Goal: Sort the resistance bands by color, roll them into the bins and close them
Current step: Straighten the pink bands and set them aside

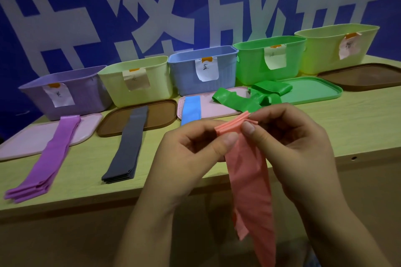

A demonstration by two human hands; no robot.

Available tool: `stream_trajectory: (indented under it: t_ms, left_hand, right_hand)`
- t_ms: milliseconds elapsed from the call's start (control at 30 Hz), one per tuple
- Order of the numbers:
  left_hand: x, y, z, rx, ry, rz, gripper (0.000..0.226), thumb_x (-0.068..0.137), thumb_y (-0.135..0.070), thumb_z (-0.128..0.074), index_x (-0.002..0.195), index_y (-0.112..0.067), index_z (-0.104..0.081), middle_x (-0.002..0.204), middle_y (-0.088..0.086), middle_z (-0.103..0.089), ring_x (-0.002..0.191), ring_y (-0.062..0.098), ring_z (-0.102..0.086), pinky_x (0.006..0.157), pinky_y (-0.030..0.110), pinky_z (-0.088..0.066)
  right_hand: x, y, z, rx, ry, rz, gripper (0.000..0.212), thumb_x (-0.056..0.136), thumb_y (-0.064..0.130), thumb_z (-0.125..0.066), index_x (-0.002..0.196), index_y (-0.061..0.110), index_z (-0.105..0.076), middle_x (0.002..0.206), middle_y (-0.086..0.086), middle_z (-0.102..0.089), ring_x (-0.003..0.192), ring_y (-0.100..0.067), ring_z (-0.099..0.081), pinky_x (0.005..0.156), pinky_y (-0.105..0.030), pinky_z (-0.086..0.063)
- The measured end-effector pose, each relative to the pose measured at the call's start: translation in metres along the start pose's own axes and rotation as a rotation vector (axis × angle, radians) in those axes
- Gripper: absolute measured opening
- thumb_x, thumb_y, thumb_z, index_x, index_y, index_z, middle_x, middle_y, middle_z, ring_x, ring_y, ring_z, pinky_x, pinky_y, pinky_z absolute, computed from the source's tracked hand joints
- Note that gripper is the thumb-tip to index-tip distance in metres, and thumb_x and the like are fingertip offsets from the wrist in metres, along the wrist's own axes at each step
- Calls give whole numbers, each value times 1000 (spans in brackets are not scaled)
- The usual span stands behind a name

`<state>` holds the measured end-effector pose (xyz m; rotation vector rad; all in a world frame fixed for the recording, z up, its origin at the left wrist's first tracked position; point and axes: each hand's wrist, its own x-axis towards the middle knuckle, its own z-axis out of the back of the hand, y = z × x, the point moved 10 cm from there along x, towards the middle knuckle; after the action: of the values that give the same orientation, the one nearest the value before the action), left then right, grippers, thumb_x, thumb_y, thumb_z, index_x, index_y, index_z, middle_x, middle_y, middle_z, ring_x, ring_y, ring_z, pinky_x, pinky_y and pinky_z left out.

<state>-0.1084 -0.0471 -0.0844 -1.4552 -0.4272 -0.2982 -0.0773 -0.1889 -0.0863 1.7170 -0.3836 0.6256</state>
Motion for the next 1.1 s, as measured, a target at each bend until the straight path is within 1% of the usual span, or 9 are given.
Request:
stream_trajectory:
  t_ms: [233, 367, 433, 500, 600, 700, 833, 1033, 1100]
  left_hand:
    - [-3, -7, 8, 15, -93, -44, 21, 69, -14, -65, 84, -23, -76, 77, -4, -75, 72, 11, -70, 64, 19, -55]
    - [-4, -11, 10, 56, -92, -84, 22, 72, -13, -72, 85, -29, -76, 76, -8, -74, 71, 7, -69, 65, 20, -55]
    - [-3, -12, 12, 68, -88, -86, 21, 73, -11, -74, 84, -29, -76, 75, -8, -74, 70, 6, -68, 65, 20, -55]
    - [-3, -10, 14, 105, -77, -68, 23, 72, -12, -71, 83, -31, -76, 75, -8, -74, 71, 8, -68, 66, 23, -57]
    - [-3, -9, 16, 177, -66, -60, 25, 73, -13, -66, 89, -30, -74, 83, -8, -73, 79, 10, -69, 70, 29, -58]
    - [-6, -23, 17, 251, -93, -175, 28, 74, -9, -71, 94, -28, -65, 93, -8, -70, 84, 9, -67, 72, 20, -53]
    - [-11, -35, 16, 363, -94, -271, 18, 73, -13, -78, 86, -21, -67, 86, -7, -67, 79, 4, -64, 70, 11, -47]
    - [-8, -24, 19, 253, -60, -155, 14, 72, -12, -73, 81, -22, -71, 81, -3, -71, 75, 8, -67, 64, 14, -51]
    - [-7, -21, 17, 245, -30, -132, 15, 71, -13, -73, 82, -22, -71, 81, -4, -71, 75, 8, -67, 67, 14, -50]
  right_hand:
    - [-2, 8, 1, -67, -13, 53, 12, 71, 14, -74, 76, 20, -65, 75, 3, -70, 70, -5, -65, 65, -16, -51]
    - [0, 12, 4, -183, -8, 101, 8, 68, 27, -75, 73, 28, -68, 93, 8, -66, 94, -11, -64, 73, -21, -52]
    - [3, 3, 4, -54, 19, 2, 13, 64, 17, -82, 68, 21, -70, 98, 6, -70, 98, -10, -66, 74, -20, -52]
    - [4, -4, -1, 78, 74, -94, 15, 60, 10, -83, 65, 14, -69, 87, 0, -74, 88, -11, -69, 72, -21, -54]
    - [3, -2, -5, 54, 107, -111, 14, 59, 11, -83, 63, 16, -70, 75, -2, -73, 74, -11, -69, 67, -22, -55]
    - [4, -3, 0, 93, 55, -128, 10, 55, 14, -74, 62, 10, -68, 70, -3, -72, 68, -10, -68, 62, -21, -55]
    - [4, 0, 0, 99, 48, -107, 7, 54, 13, -72, 58, 19, -70, 68, 0, -71, 67, -8, -67, 61, -20, -54]
    - [4, 0, -3, 37, 144, -92, 20, 53, 9, -85, 61, 16, -69, 73, -5, -72, 71, -13, -69, 65, -23, -56]
    - [5, -1, -3, 32, 168, -113, 14, 56, 11, -80, 61, 12, -67, 77, -9, -71, 73, -16, -70, 65, -23, -56]
